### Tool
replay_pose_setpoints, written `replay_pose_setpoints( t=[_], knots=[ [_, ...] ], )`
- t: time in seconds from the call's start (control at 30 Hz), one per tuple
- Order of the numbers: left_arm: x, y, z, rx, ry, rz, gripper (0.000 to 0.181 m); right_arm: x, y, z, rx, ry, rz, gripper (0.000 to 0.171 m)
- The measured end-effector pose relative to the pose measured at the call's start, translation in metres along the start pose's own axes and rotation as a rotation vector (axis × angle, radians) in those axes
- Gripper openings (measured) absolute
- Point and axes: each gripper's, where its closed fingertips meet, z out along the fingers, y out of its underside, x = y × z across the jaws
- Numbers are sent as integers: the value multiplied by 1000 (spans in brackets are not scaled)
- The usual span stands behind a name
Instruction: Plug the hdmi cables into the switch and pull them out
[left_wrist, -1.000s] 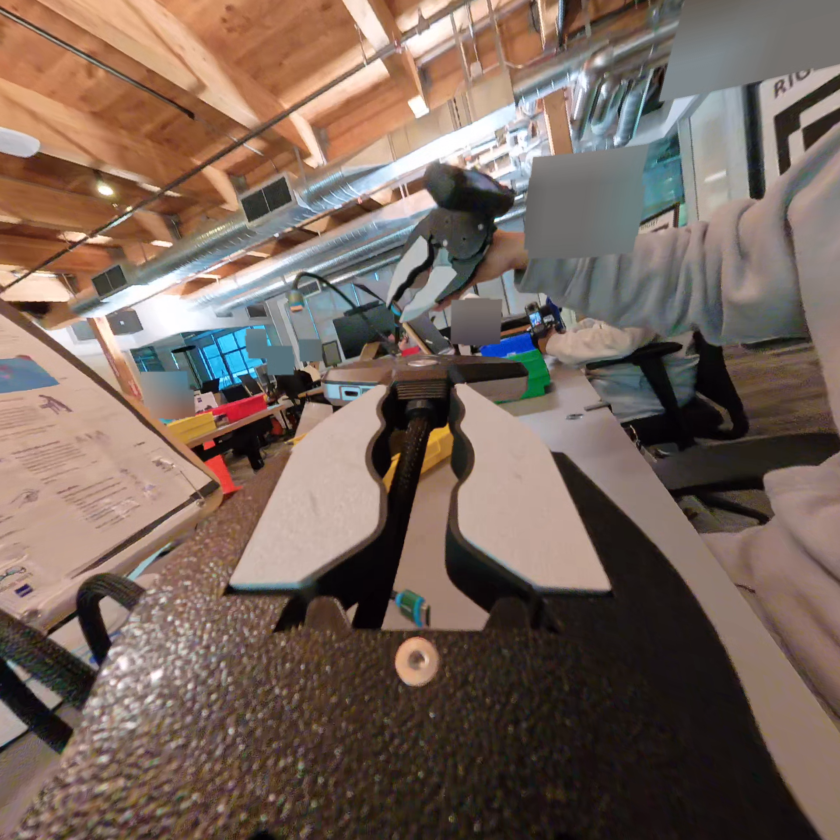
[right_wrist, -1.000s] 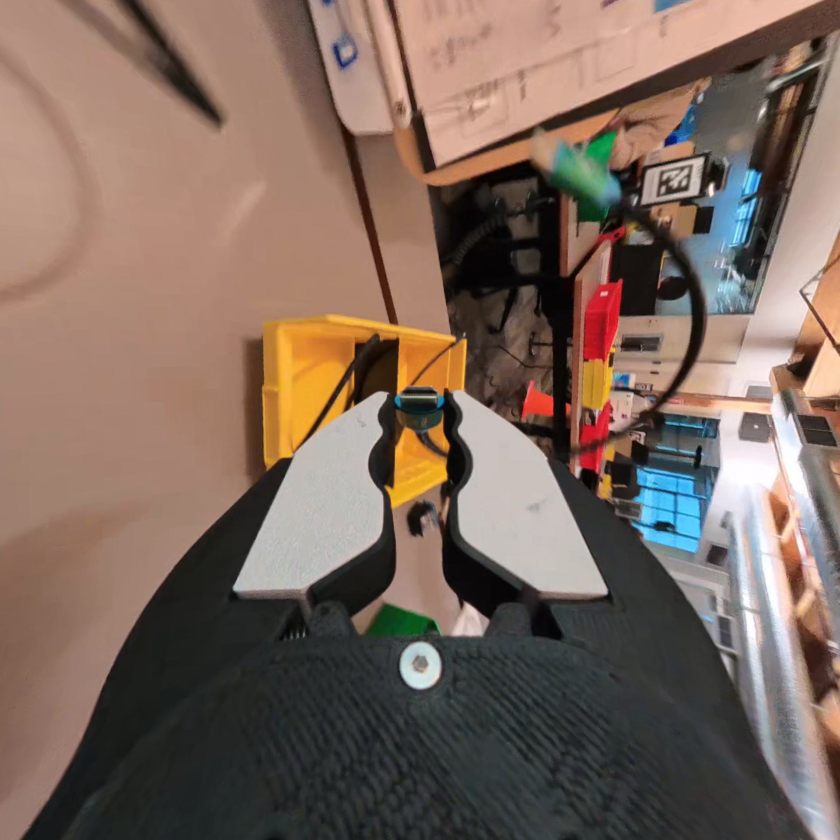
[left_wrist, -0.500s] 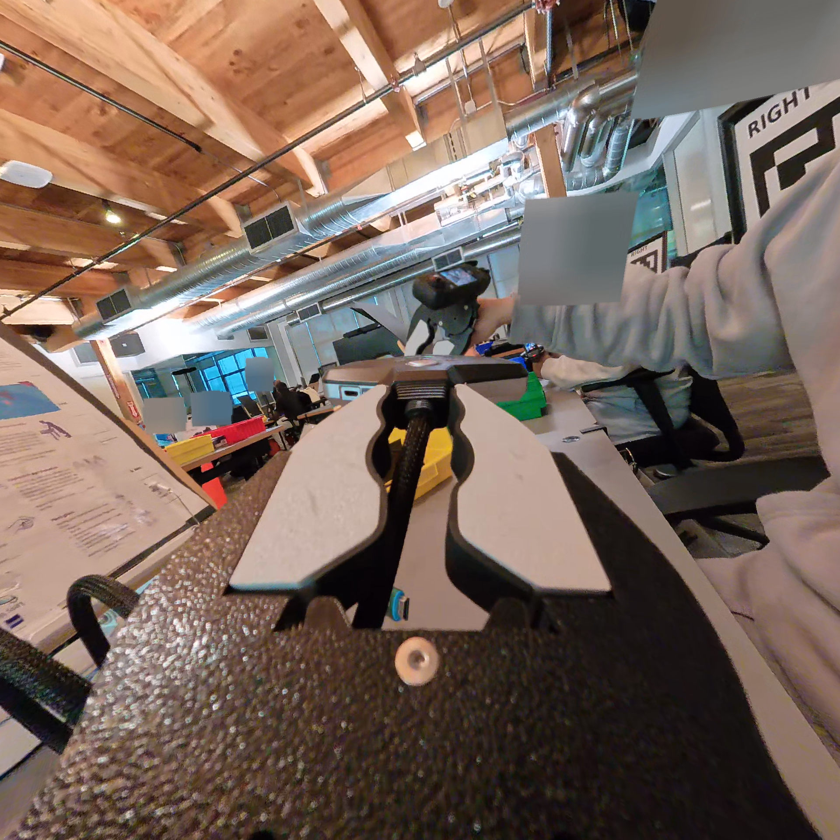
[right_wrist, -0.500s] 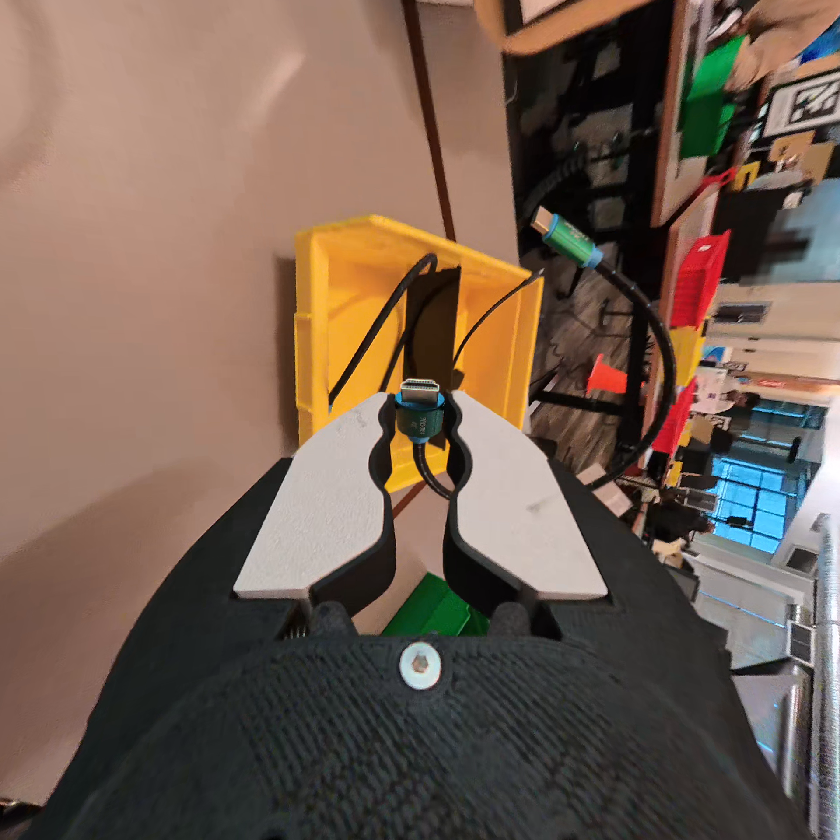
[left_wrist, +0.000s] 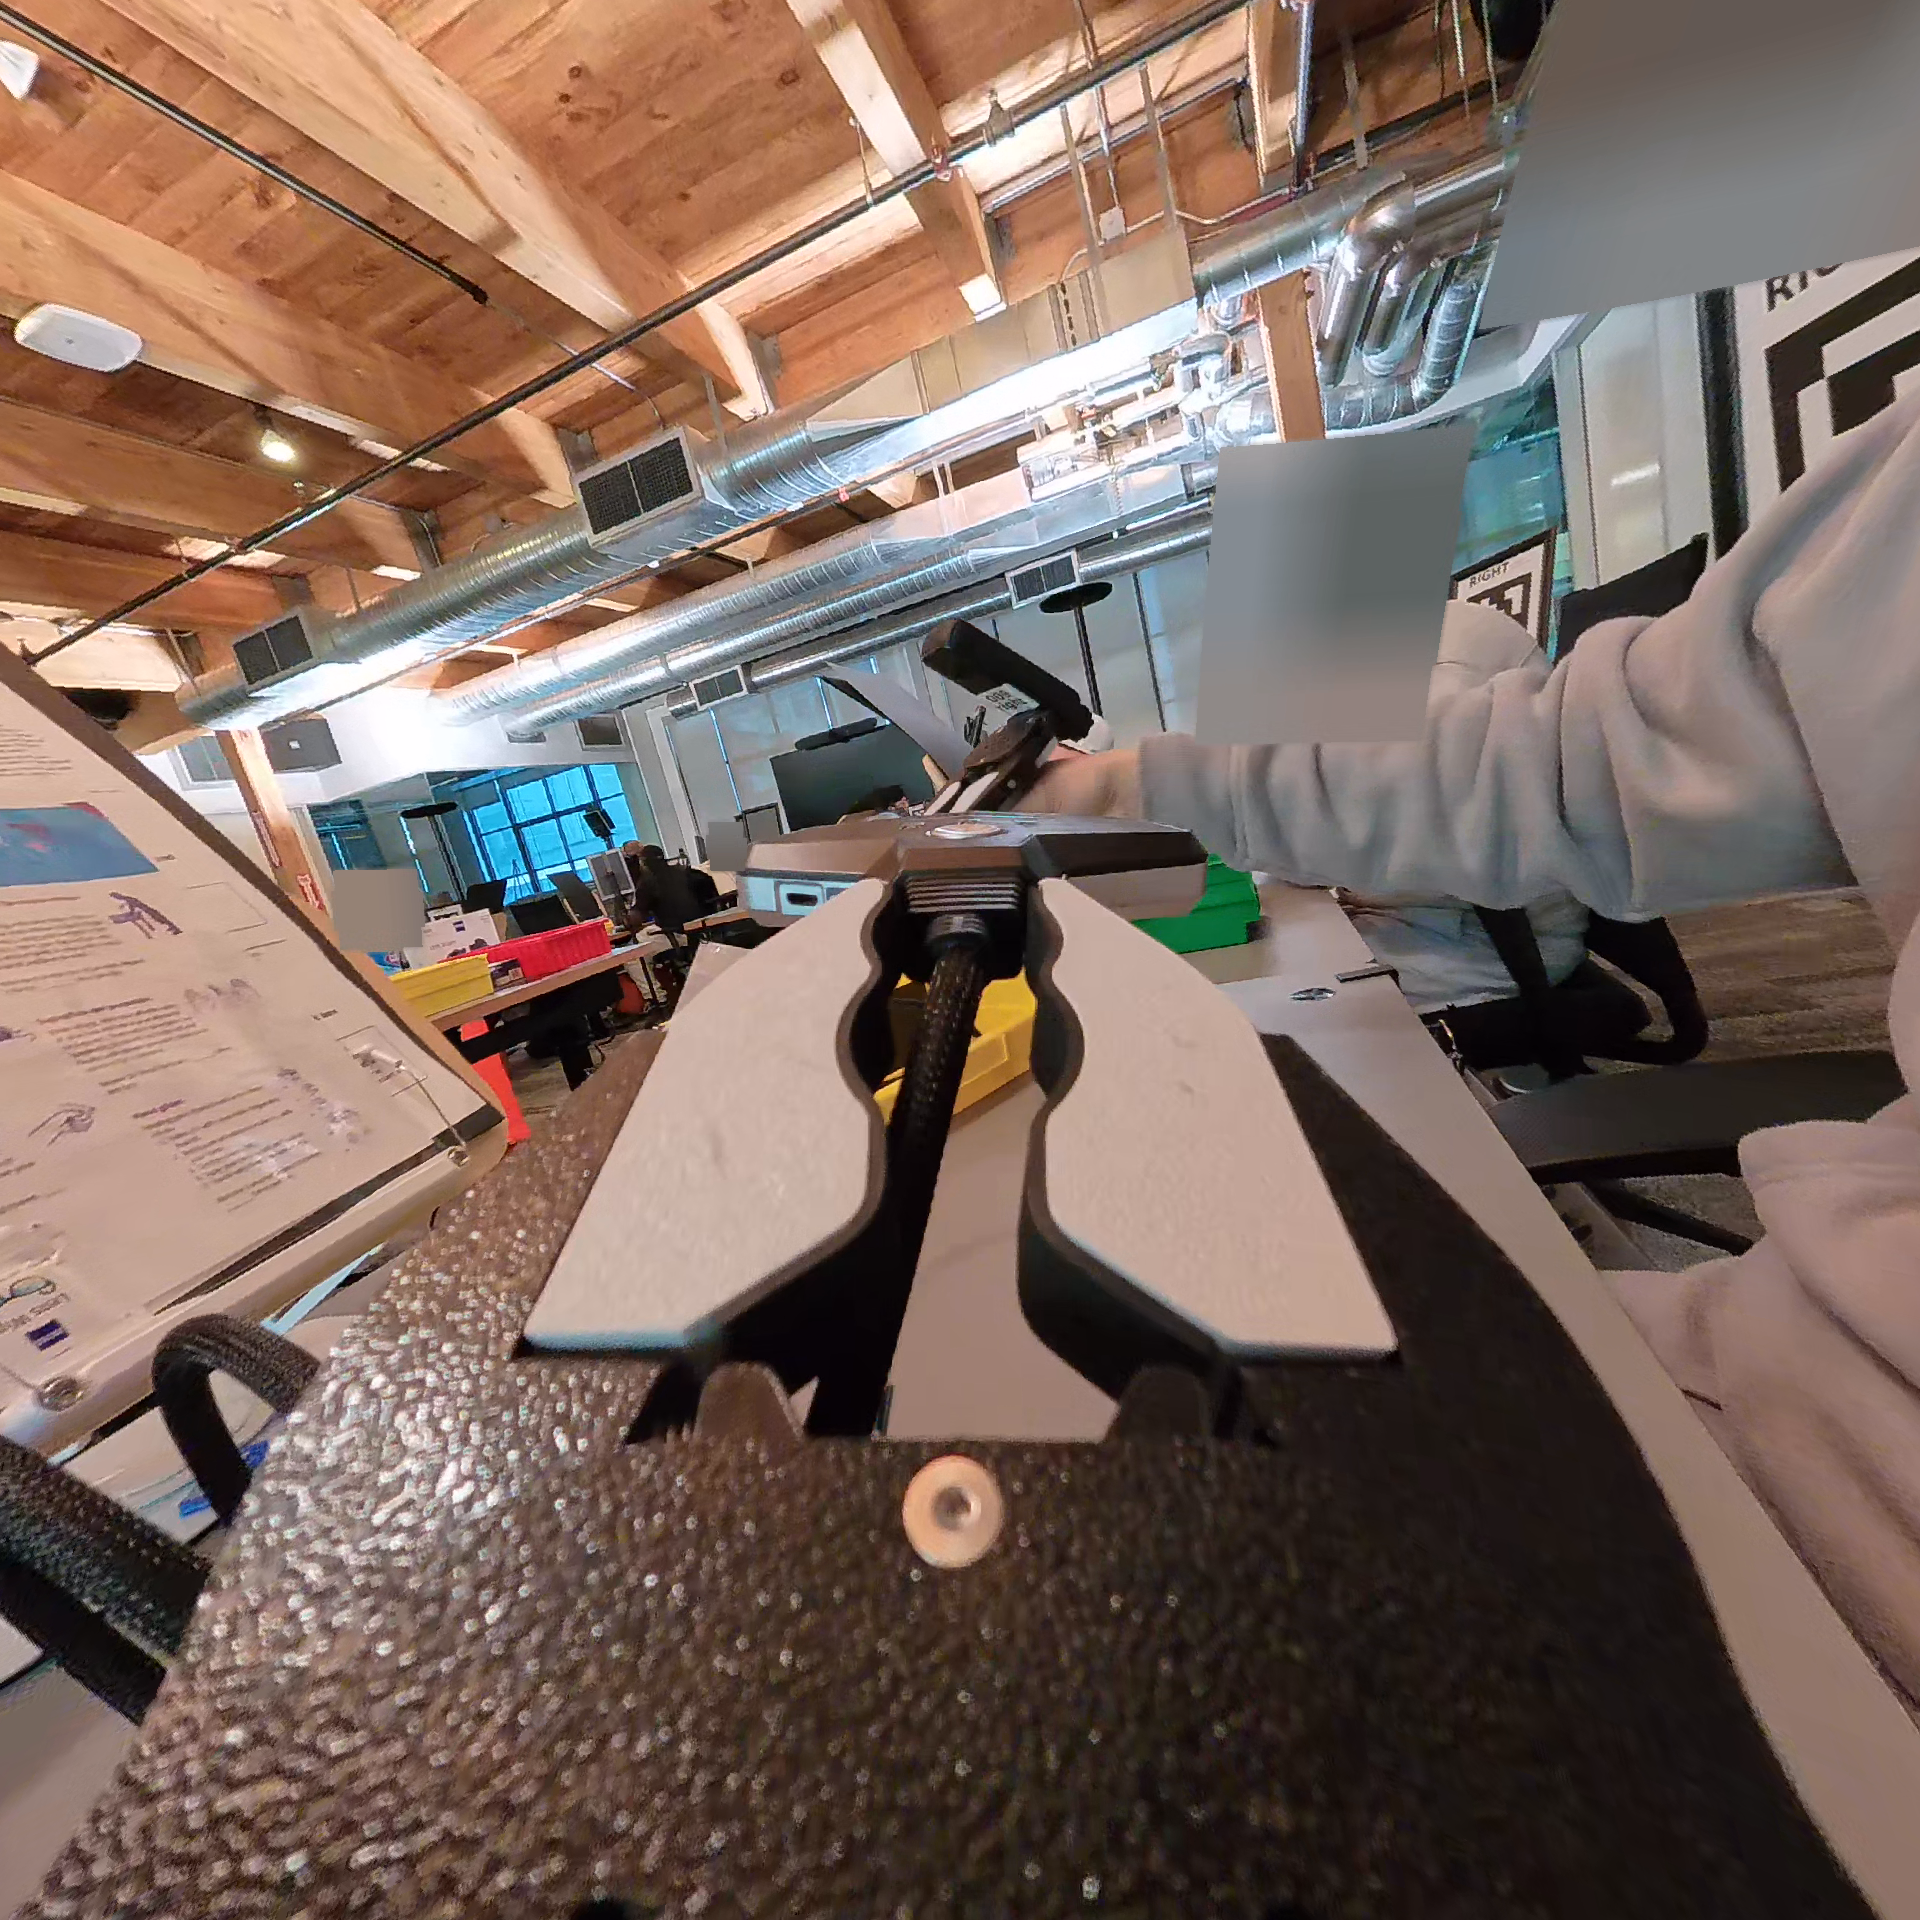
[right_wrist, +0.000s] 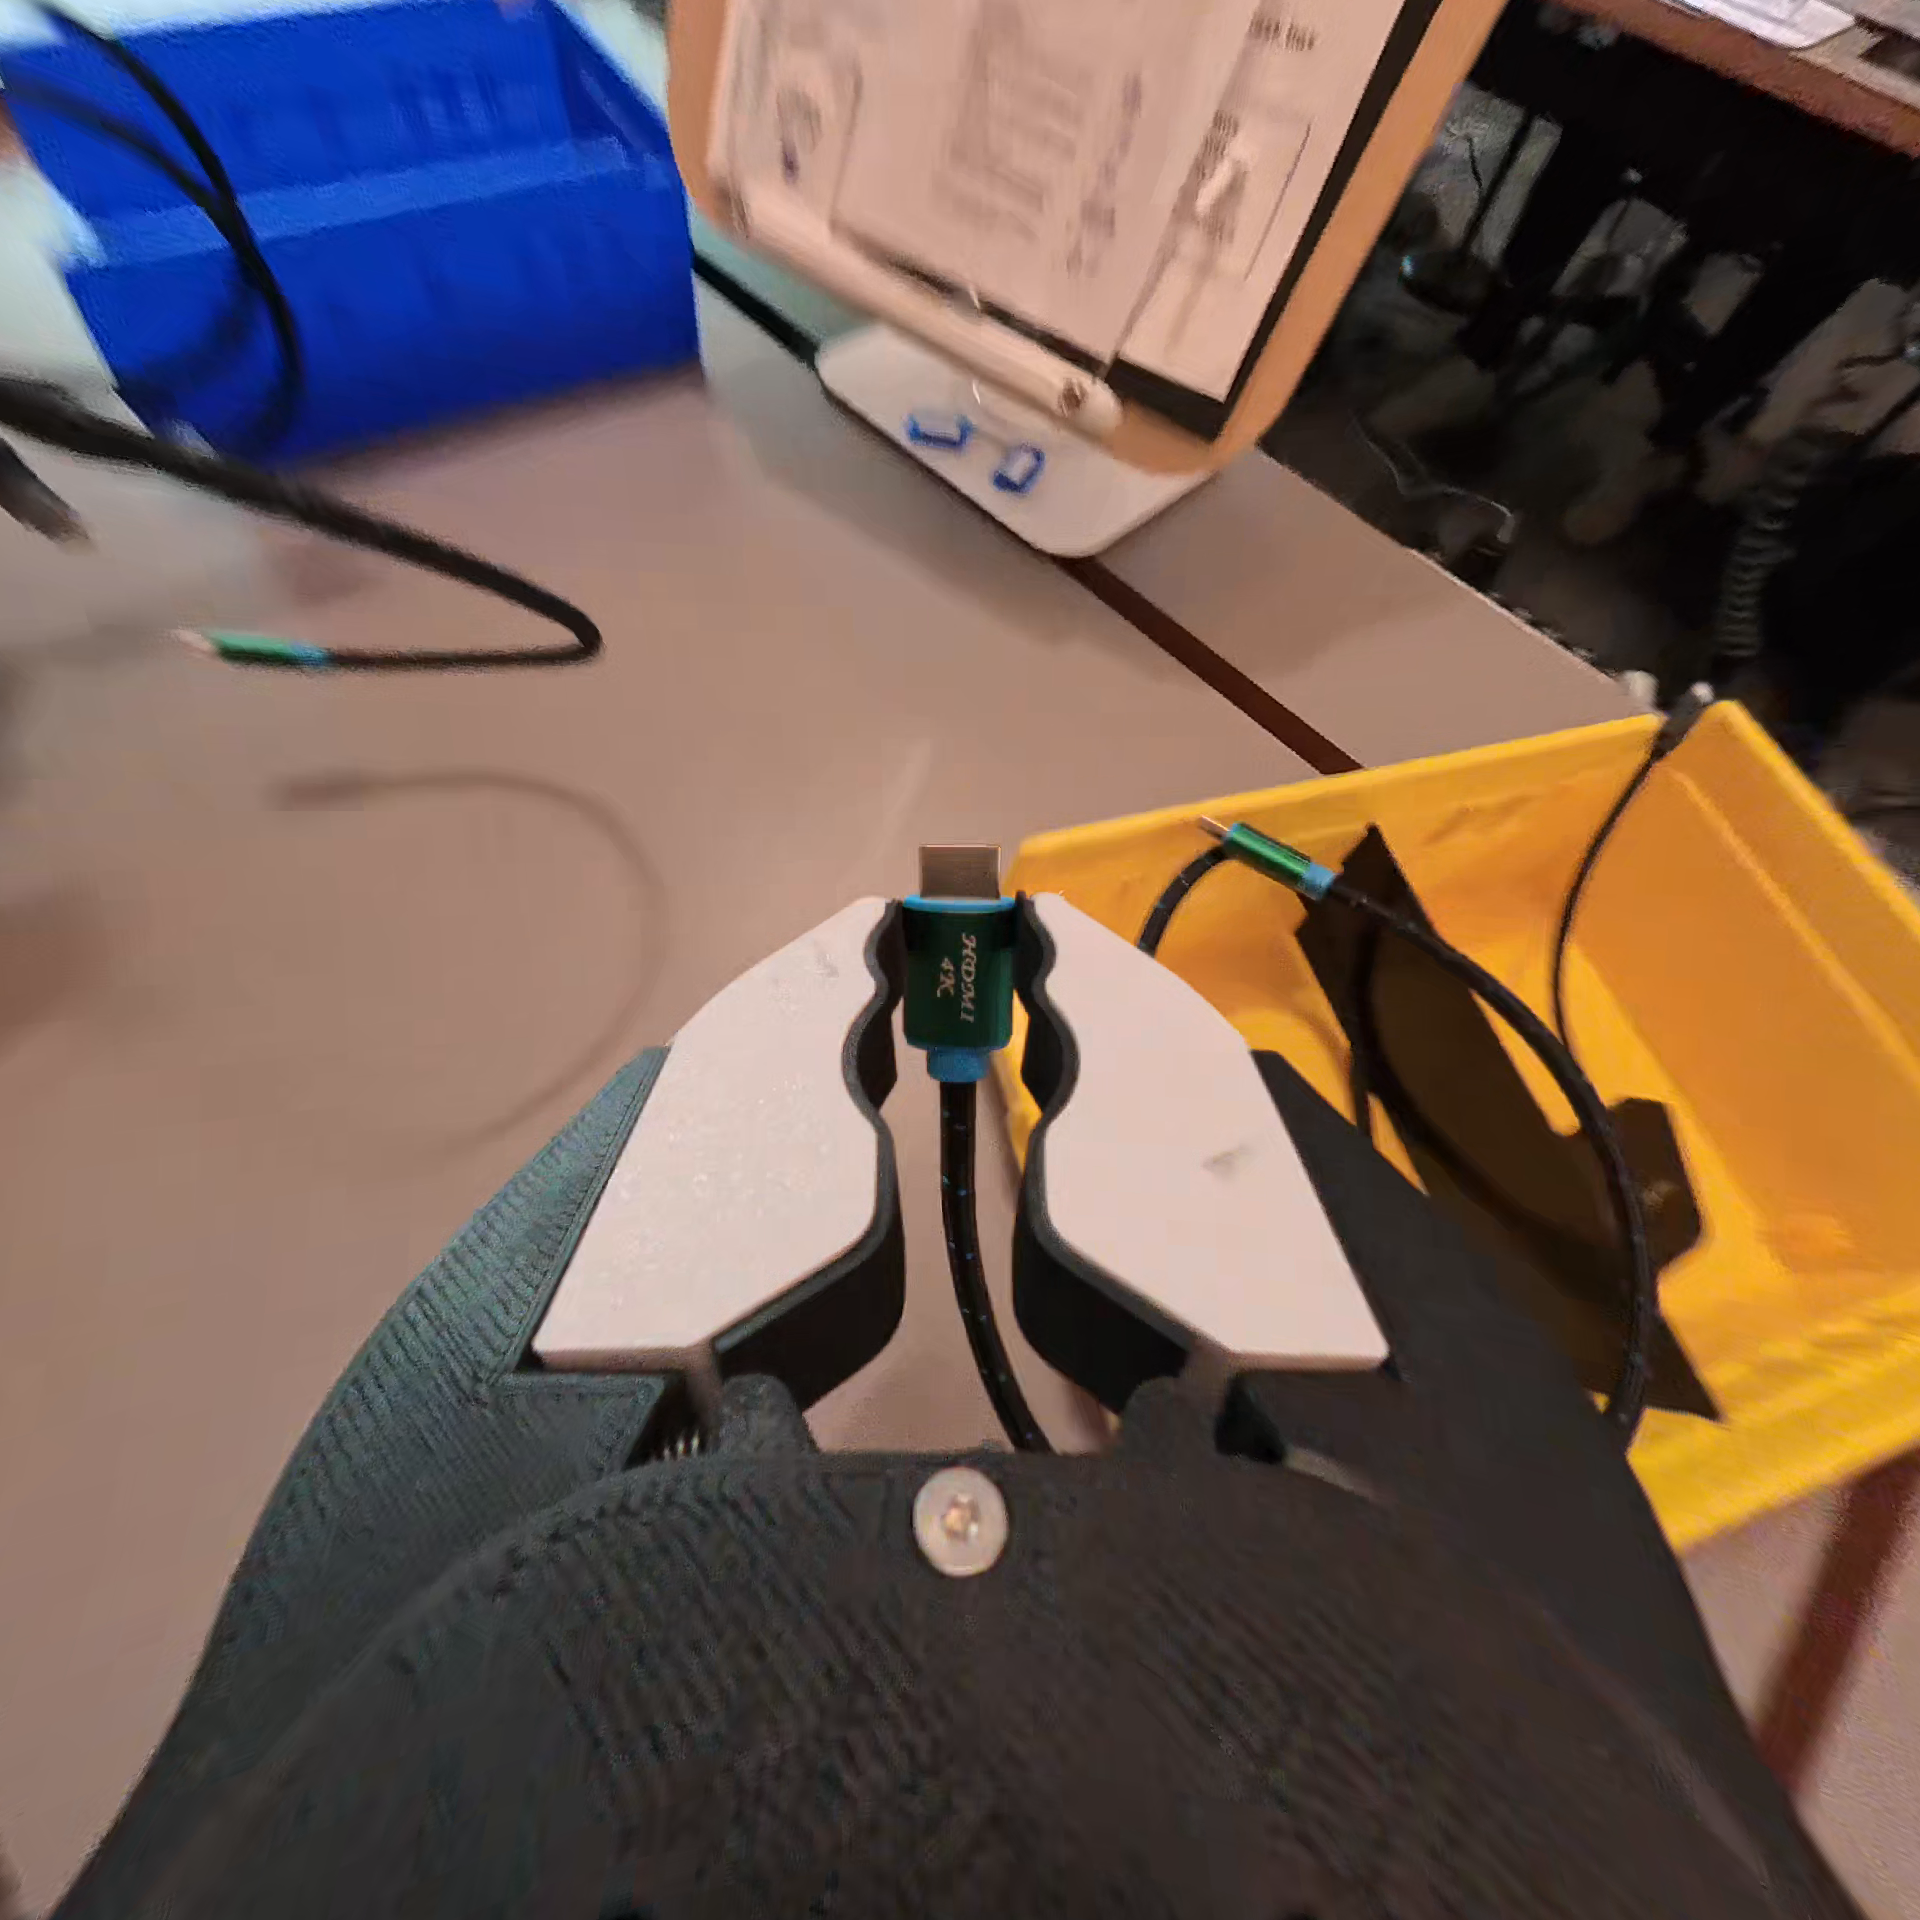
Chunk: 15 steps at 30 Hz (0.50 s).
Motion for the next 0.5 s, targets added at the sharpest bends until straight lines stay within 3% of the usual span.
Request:
replay_pose_setpoints(
  t=[0.17,0.27,0.5],
  knots=[
    [-3,2,-2,8,-9,-17,22,13,-16,-9,165,-89,275,20],
    [-4,5,0,3,-7,-29,22,45,6,-3,93,67,267,20],
    [-2,10,4,-10,1,-38,22,73,-5,25,242,110,304,20]
  ],
)
